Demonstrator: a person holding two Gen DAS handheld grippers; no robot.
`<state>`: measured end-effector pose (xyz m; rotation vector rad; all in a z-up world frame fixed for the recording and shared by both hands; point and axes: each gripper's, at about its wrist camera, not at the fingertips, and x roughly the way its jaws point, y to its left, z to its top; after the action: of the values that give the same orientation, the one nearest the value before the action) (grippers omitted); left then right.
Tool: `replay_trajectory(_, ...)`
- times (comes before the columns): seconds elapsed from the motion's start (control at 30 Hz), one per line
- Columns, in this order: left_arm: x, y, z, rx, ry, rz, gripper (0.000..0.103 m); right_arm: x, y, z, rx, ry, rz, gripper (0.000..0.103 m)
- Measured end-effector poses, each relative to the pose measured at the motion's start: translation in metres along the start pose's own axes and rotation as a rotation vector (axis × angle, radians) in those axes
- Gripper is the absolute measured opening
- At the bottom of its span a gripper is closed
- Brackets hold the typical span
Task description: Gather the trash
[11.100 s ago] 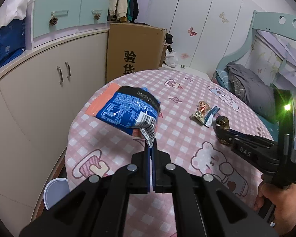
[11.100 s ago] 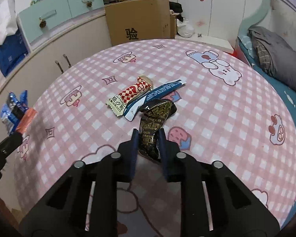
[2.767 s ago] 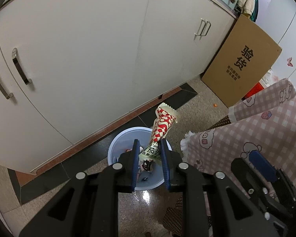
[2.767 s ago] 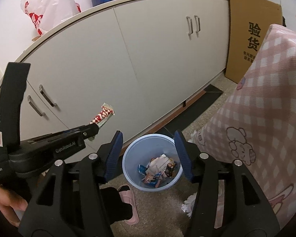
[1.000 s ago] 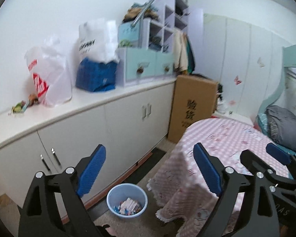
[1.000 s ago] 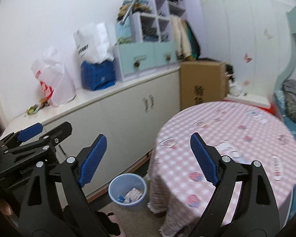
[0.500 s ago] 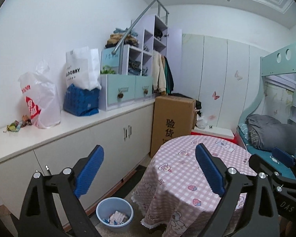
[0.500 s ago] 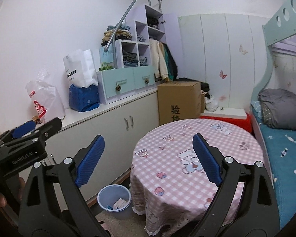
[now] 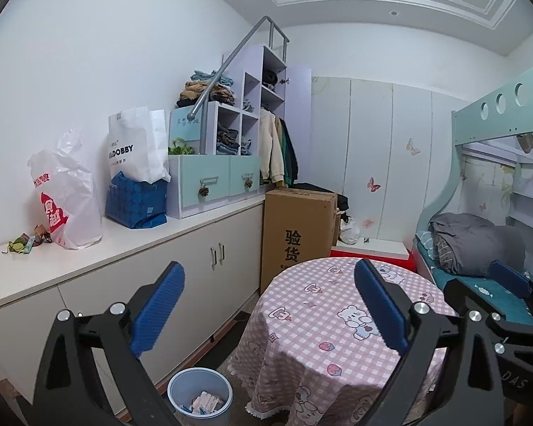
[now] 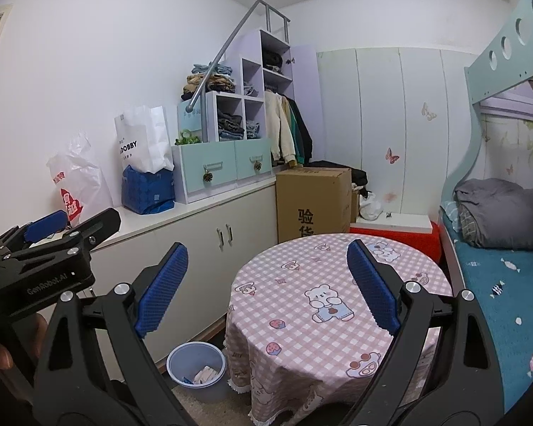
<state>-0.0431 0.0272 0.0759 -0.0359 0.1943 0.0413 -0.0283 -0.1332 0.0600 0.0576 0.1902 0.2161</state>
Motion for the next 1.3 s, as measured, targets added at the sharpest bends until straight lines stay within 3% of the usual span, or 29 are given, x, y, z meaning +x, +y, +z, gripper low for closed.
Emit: replay_trajectory(1.3, -0.01, -0.007, -0.001, 0.028, -0.007, -0.031, 0.095, -0.01, -0.004, -0.002, 0.0, 0.009, -0.008, 0.09)
